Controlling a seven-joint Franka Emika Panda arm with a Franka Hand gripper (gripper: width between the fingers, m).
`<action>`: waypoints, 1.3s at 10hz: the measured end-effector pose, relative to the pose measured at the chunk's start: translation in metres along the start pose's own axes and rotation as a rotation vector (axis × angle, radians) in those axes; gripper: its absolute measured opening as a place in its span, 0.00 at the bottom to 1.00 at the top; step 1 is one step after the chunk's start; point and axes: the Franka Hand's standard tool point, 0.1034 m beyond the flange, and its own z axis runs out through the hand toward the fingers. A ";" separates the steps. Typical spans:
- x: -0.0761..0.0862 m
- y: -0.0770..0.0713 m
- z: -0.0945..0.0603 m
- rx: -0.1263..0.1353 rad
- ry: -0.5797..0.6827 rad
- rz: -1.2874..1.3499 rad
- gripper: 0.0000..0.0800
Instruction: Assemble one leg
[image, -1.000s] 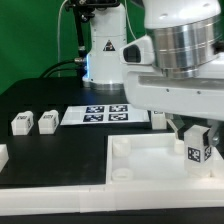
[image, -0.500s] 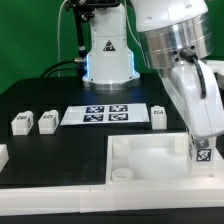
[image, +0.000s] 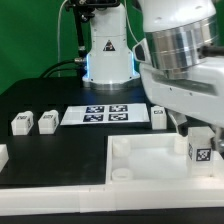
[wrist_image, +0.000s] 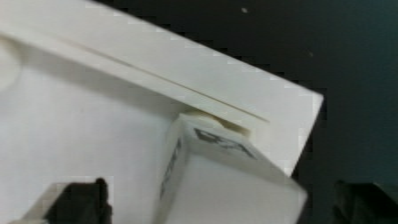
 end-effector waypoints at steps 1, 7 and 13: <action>0.002 0.001 0.000 0.001 0.000 -0.065 0.81; 0.003 0.002 0.000 -0.095 0.037 -0.864 0.81; 0.004 0.003 0.000 -0.072 0.044 -0.400 0.37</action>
Offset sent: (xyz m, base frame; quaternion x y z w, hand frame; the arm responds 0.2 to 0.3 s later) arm 0.0032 -0.0056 -0.0023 -0.0885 0.0182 -0.4292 0.8987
